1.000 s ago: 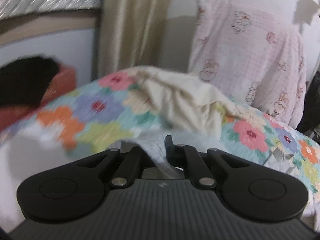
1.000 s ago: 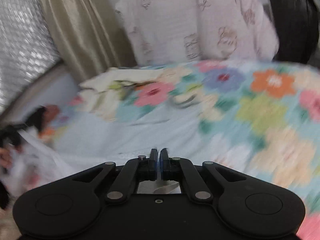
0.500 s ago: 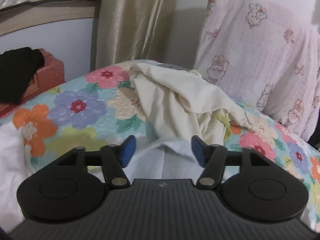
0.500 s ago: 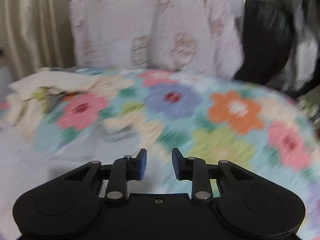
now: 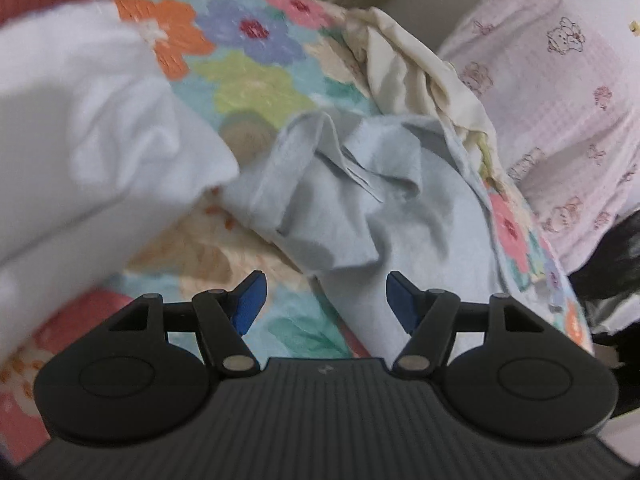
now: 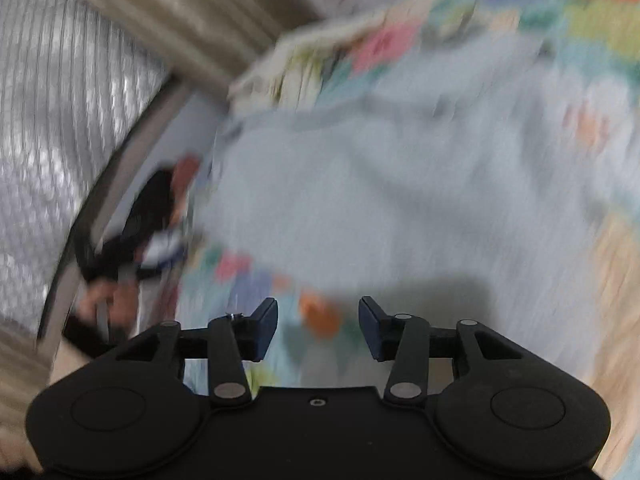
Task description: Fold clothes
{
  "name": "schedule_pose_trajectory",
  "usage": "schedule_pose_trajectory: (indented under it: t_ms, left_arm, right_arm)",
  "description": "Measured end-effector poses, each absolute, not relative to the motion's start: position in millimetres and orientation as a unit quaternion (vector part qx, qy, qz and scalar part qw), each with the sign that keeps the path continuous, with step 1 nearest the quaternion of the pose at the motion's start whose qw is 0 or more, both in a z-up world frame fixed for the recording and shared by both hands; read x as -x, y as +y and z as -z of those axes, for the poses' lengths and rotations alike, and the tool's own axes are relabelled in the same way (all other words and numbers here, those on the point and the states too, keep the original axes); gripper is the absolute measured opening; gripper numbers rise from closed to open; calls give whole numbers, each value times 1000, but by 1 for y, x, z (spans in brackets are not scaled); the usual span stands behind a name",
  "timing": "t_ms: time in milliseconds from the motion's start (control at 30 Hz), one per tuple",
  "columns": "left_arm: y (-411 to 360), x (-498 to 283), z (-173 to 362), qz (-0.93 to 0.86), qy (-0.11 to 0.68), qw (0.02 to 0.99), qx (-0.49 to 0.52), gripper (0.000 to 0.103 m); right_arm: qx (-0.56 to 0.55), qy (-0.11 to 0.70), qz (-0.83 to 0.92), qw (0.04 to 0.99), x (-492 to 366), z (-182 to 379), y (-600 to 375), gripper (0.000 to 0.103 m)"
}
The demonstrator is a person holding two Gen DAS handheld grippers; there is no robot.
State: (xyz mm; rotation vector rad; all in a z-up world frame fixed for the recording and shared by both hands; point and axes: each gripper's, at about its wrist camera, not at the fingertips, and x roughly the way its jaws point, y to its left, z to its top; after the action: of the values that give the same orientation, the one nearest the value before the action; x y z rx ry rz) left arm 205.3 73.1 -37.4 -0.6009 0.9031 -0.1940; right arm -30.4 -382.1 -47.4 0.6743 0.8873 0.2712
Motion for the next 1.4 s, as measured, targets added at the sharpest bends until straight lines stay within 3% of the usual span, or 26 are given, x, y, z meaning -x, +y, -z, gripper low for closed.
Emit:
schedule_pose_trajectory:
  t_ms: [167,533,567,600,633,667,700,733,933,1200,1300,1400]
  left_arm:
    - [73,-212,43,71,413,868,268,66]
    - [89,-247,74,50,337,890,304,64]
    - [88,-251,76,45,339,892,296,61]
    - [86,-253,77,40,341,896,282,51]
    - [83,-255,77,36,342,900,266,42]
    - [81,-258,77,32,344,904,251,24]
    - [79,-260,76,31,345,908,236,21]
    - [77,-260,73,31,343,911,226,19]
    - [66,-247,32,30,290,940,175,15]
    - [83,-198,-30,83,242,938,236,15]
    - [103,-180,-29,108,273,902,318,16]
    - [108,-172,-1,125,353,856,356,16]
  right_arm:
    - [-346,450,-87,819,56,80,-379,51]
    - [-488,313,30,814,87,101,-420,58]
    - [-491,307,36,815,84,102,-421,58]
    - [-485,303,43,819,79,102,-422,58]
    - [-478,300,49,824,74,101,-423,56]
    - [-469,297,53,830,68,101,-425,54]
    - [-459,295,57,836,61,100,-429,36]
    - [-446,299,62,841,54,99,-433,7]
    - [-319,281,97,900,17,42,-466,7]
    - [-231,206,84,947,-26,-106,-505,7]
    - [-221,205,80,950,-20,-132,-512,7]
    - [-247,237,102,934,-11,-117,-524,7]
